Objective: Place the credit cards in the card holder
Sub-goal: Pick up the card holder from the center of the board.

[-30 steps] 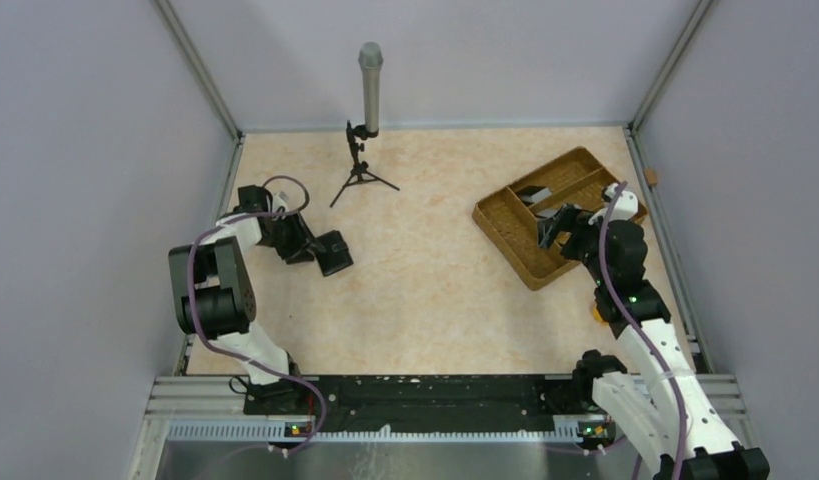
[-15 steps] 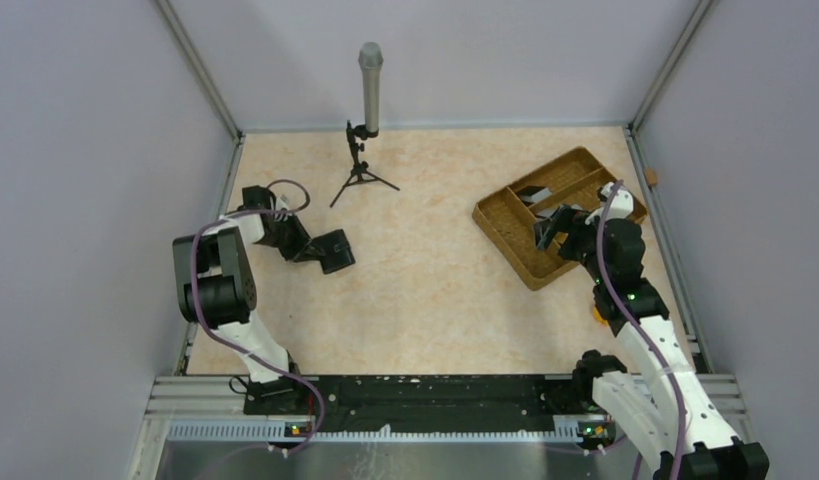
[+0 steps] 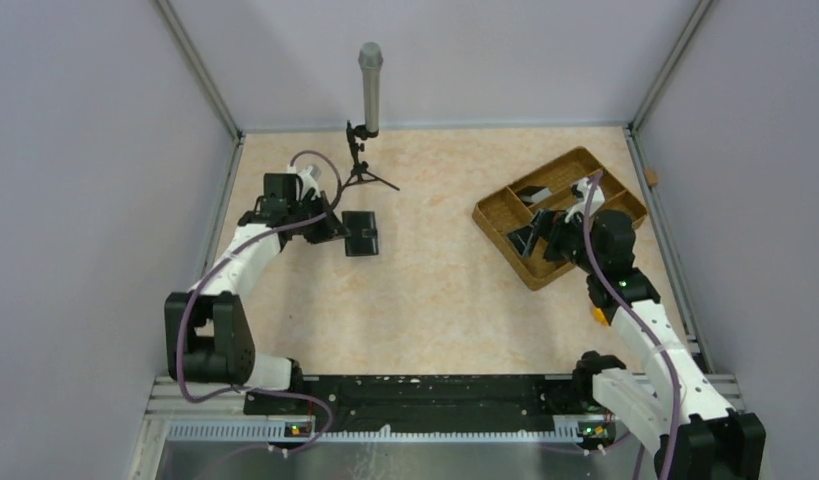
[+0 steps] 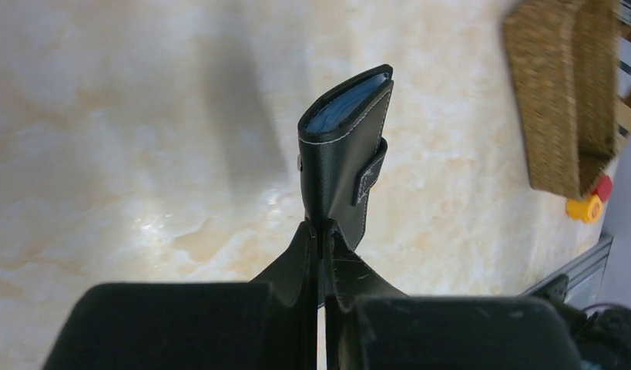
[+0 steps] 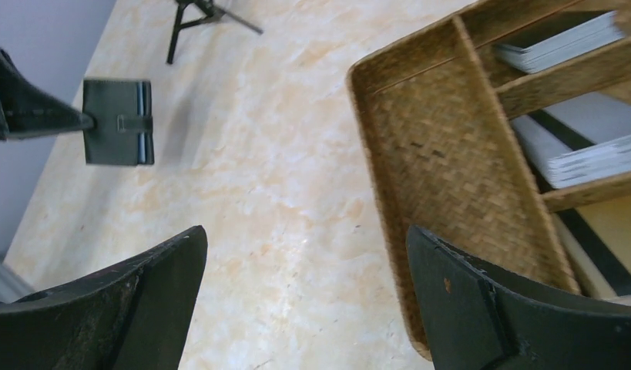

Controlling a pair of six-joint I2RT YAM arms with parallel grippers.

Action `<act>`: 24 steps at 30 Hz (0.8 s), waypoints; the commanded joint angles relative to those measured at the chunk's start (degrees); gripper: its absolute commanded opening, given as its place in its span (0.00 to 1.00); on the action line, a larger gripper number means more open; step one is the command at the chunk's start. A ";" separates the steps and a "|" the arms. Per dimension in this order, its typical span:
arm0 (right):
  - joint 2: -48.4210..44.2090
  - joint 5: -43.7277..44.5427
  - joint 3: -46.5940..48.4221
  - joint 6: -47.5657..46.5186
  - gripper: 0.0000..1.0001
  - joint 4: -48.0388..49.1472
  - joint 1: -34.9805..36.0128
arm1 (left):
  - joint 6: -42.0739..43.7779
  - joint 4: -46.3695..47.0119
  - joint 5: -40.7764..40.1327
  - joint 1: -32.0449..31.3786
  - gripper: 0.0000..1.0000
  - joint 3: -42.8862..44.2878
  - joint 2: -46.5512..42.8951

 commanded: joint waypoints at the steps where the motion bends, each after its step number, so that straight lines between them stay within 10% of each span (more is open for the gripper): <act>1: 3.54 -10.61 4.31 0.35 0.99 4.09 2.72 | 4.06 2.63 1.19 -4.80 0.00 0.03 -8.20; 11: 12.30 -14.07 8.36 11.88 0.81 18.98 16.67 | 11.83 3.06 9.08 -17.56 0.00 0.10 -17.08; 24: 22.65 -20.57 18.19 1.87 0.77 11.03 27.33 | 17.09 1.64 15.06 -27.35 0.00 -0.42 -21.22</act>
